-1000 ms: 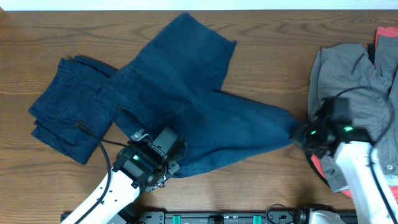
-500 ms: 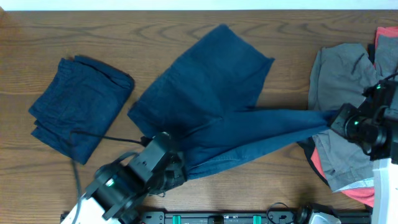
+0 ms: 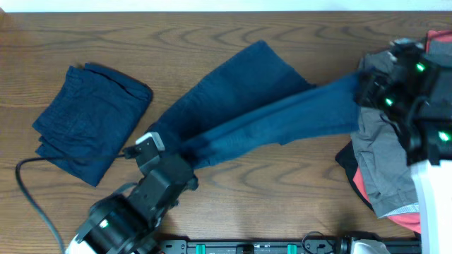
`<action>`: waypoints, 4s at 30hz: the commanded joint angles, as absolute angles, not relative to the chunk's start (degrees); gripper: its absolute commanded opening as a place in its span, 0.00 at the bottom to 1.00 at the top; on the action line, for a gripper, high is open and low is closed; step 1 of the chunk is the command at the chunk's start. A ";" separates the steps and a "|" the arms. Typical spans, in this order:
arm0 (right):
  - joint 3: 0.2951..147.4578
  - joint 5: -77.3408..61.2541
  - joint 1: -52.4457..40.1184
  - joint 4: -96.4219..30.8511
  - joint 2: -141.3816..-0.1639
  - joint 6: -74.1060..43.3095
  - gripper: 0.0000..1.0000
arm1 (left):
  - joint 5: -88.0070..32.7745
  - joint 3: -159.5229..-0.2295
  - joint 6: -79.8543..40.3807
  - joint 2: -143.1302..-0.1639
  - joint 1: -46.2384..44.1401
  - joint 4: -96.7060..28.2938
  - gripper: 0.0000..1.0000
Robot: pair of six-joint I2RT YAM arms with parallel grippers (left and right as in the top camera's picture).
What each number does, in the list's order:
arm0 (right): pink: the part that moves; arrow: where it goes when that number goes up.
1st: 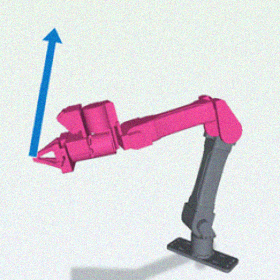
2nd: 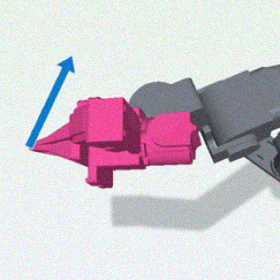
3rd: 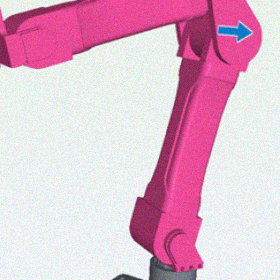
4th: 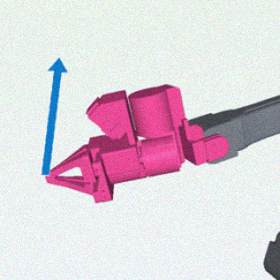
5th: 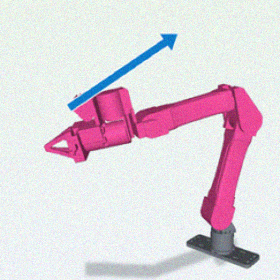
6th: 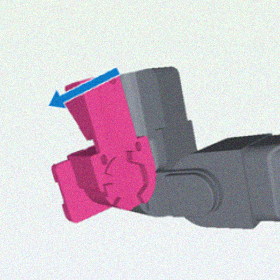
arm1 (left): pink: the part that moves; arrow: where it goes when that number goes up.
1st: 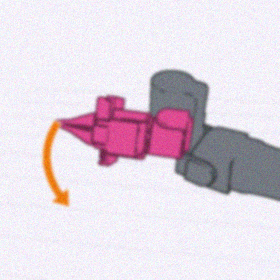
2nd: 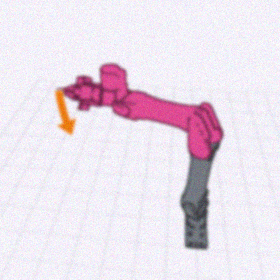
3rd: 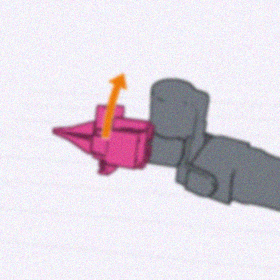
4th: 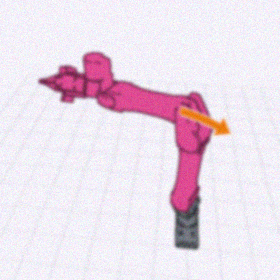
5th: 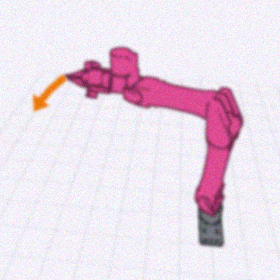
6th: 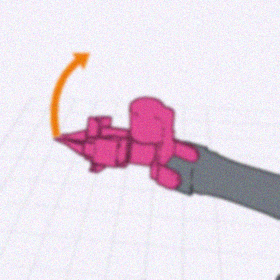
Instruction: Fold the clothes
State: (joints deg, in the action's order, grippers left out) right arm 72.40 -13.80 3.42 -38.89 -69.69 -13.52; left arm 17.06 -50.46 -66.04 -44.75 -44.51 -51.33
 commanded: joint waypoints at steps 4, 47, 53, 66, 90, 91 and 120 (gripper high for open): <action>74.02 -7.94 -1.39 -27.75 -80.03 -12.12 0.01 | 31.35 -50.48 -72.58 -53.71 -41.15 -51.90 0.06; 74.02 -22.33 -11.11 -13.19 -108.25 -11.16 0.99 | -4.29 -50.48 -51.00 -76.90 -4.14 -42.13 0.94; 72.62 -10.72 -10.94 -28.97 -111.83 -11.33 0.97 | -4.34 -50.48 -51.03 -76.29 -4.14 -47.13 0.98; 71.99 1.43 -8.14 -35.94 -105.75 -17.63 0.95 | -5.48 -49.45 -51.03 -78.26 -4.19 -48.07 0.98; 71.96 -6.68 -11.07 -32.45 -95.74 -3.33 0.73 | -8.19 -47.20 -47.59 -95.48 2.66 -31.00 0.98; 71.96 -8.88 -11.44 -31.22 -96.90 -2.07 0.63 | -8.40 -47.20 -47.62 -95.48 2.66 -31.48 0.98; 71.92 11.97 -8.05 -36.67 -114.87 -11.51 0.35 | -16.49 -47.16 -42.63 -95.46 2.39 -36.86 0.98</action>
